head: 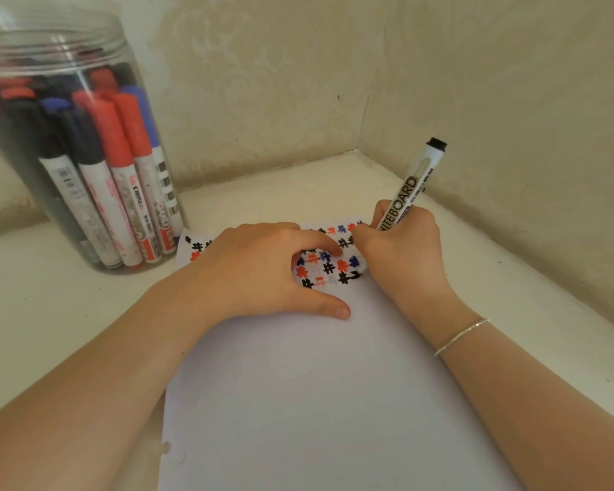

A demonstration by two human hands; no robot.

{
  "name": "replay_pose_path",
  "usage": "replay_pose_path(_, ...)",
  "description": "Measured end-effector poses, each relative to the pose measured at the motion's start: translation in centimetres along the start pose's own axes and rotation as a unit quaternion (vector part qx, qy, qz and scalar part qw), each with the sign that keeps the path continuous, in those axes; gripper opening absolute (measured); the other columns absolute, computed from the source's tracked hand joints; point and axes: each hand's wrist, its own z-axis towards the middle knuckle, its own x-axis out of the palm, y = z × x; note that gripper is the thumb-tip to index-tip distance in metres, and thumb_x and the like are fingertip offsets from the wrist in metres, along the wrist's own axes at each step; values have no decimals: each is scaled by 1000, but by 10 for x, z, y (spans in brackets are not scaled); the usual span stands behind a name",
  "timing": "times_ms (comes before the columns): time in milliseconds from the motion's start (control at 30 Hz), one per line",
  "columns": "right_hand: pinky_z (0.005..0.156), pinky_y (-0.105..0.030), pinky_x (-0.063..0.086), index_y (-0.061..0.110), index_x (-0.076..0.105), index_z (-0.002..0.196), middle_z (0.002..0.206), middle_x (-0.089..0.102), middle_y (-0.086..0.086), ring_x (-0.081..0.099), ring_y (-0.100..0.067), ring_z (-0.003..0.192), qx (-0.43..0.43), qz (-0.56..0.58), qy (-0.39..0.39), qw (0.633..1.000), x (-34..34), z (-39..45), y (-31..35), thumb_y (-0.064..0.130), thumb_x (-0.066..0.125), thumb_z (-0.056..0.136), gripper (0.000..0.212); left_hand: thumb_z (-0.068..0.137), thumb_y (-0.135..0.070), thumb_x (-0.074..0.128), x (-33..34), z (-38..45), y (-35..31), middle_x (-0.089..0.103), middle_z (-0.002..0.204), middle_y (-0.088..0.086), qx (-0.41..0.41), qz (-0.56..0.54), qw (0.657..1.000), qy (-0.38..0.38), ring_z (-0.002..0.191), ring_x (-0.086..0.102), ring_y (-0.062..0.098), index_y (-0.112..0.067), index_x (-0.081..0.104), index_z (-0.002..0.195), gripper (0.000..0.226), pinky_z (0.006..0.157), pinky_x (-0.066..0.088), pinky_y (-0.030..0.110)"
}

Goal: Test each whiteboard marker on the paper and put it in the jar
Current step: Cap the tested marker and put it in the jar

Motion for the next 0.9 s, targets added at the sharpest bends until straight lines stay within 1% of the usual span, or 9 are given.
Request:
replay_pose_path(100,38,-17,20,15,27,56,49,26,4,21,-8,42,-4,-13,-14,1000,-1,0,1,0,52,76,35,44,-92,41,0,0,0,46,80,-23,0,4,1000,1,75,46,0,-61,43,120,82,62,34,24)
replay_pose_path(200,41,-21,22,10,40,61,54,31,-4,28,-17,52,26,25,-25,999,-3,2,0,0,55,74,22,44,-92,42,0,0,0,46,81,-23,-1,4,1000,2,75,45,-2,-61,43,120,82,61,33,23)
replay_pose_path(267,45,-23,24,10,45,64,57,34,-7,30,-17,54,32,35,-20,999,-3,2,0,1,57,73,17,45,-92,43,0,0,0,45,80,-24,0,3,1000,5,74,45,-3,-60,43,120,81,61,32,22)
replay_pose_path(433,39,-20,23,12,36,58,49,29,1,24,-10,44,19,8,4,1000,-1,0,1,3,59,74,30,44,-92,42,0,1,1,47,81,-21,1,3,1000,0,75,47,0,-61,43,119,82,62,34,24)
replay_pose_path(533,46,-23,25,10,44,63,56,36,-8,31,-17,53,30,20,-6,999,-2,2,0,2,57,73,19,45,-92,43,0,0,1,45,80,-23,1,5,1000,1,75,46,-1,-60,44,120,82,62,33,23)
replay_pose_path(567,47,-24,25,10,45,64,58,36,-9,31,-18,55,35,30,-16,999,-2,2,0,1,56,72,17,45,-91,43,0,0,1,44,79,-25,1,5,1000,1,74,45,-3,-60,44,120,81,61,32,22)
replay_pose_path(633,44,-22,23,11,41,63,56,33,-6,30,-16,52,34,37,-29,998,-2,2,0,2,56,73,20,46,-91,44,0,0,1,42,78,-26,3,5,1000,1,72,44,-6,-60,43,121,81,59,31,20)
replay_pose_path(733,39,-20,22,15,30,57,50,28,2,24,-9,43,13,16,-15,1000,-1,2,1,2,54,75,33,45,-91,43,-1,0,0,43,78,-25,3,5,1000,0,72,43,-6,-60,43,120,82,59,31,20)
replay_pose_path(900,39,-19,20,16,28,56,49,26,4,22,-10,45,6,-2,7,1000,0,3,-2,1,55,75,37,46,-92,43,-1,-1,1,44,78,-24,3,6,1000,4,72,44,-5,-60,43,120,81,59,31,21)
